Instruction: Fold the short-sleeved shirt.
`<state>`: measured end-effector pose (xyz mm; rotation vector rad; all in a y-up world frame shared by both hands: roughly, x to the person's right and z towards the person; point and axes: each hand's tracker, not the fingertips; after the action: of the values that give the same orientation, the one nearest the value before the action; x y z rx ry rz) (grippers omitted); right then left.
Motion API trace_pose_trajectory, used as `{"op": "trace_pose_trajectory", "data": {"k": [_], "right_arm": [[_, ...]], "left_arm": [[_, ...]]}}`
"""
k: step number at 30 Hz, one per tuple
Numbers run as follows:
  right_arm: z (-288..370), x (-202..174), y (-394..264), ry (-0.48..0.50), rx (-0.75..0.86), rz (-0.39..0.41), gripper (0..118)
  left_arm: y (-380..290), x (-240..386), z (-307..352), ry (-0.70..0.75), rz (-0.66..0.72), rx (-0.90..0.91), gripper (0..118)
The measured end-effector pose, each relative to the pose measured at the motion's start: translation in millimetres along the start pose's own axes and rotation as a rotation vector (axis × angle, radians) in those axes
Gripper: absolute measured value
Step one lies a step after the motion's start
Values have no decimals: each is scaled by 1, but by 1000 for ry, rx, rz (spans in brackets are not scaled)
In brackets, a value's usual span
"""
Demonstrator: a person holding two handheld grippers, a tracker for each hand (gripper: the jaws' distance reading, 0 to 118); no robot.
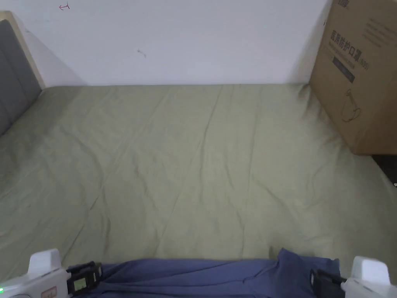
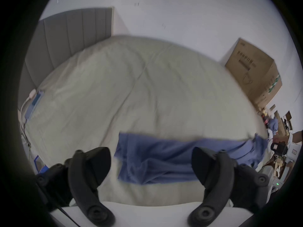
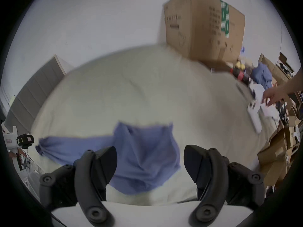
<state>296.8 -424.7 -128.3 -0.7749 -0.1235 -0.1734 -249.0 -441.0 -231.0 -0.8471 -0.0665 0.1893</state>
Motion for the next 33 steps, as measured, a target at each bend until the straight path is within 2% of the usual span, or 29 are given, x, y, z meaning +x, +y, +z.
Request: {"op": "trace_pose_trajectory", "data": {"k": [7,11,13,15,17,19,21,23,27,30,33], "right_arm": [[65,-36,82,26,440,66,87],[81,-69,106,-18,606,138,87],[84,-84,110,-43,653,171,84],[87,-94,110,-55,678,182,75],[92,-106,109,-63,703,197,42],[91,-112,107,-84,708,215,0],[87,-111,106,-79,702,208,0],[84,-111,106,-54,681,189,0],[78,-111,105,-58,664,200,0],[74,-109,104,-51,648,202,0],[72,-115,103,-56,632,214,0]], "left_arm": [[66,58,74,-76,-47,403,105],[86,98,101,-77,-111,592,104],[91,114,108,-66,-142,658,98],[93,126,113,-62,-162,702,80],[92,133,116,-81,-185,724,41],[89,140,114,-59,-224,736,2],[85,144,112,-52,-250,729,0],[87,138,109,-109,-240,664,0],[85,122,96,-91,-267,543,0],[89,87,77,-189,-170,332,0],[81,39,55,-233,-72,197,0]]}}
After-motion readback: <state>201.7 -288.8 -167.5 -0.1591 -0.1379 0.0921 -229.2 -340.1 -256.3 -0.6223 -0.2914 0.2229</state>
